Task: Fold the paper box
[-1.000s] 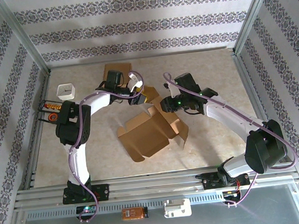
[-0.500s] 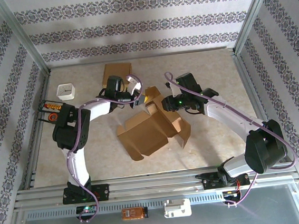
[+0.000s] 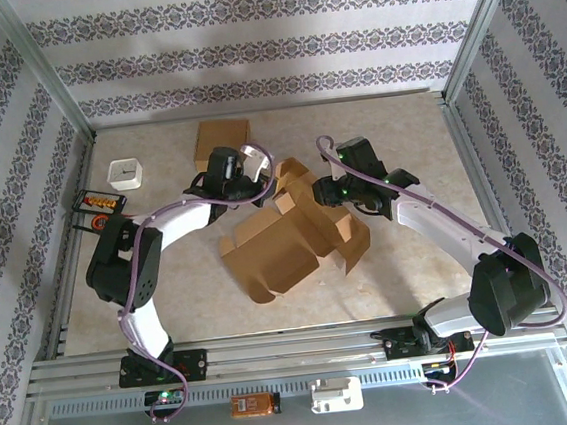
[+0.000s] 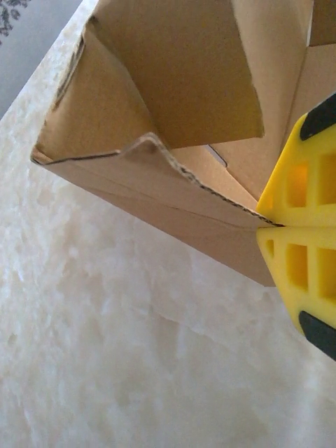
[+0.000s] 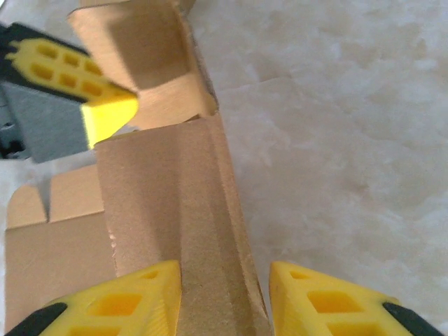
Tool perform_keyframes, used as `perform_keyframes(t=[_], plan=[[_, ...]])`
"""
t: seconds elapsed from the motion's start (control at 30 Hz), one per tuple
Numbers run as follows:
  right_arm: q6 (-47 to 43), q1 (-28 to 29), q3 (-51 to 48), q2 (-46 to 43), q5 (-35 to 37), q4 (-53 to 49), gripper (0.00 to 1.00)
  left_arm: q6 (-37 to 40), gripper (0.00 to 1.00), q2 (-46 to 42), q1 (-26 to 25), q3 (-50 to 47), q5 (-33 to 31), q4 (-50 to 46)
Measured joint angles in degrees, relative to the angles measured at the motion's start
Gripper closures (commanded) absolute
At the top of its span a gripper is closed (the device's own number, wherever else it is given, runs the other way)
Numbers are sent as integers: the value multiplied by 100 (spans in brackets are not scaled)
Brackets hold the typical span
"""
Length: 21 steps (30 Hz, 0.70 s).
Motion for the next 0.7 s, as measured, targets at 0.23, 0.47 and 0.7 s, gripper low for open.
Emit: perform_keyframes(t=[0.23,0.47,0.7], plan=[[83,-37,-46,0,175,11,61,-763,100,-446,-92,-765,-188,413],[114,-39,-146,0,111,26,54,-1556,100,-466,-214,-1158,-195,942],[63,-151,-190,-52,-444,48,43,-1362,100,-466,-214,-1156,-350,944]])
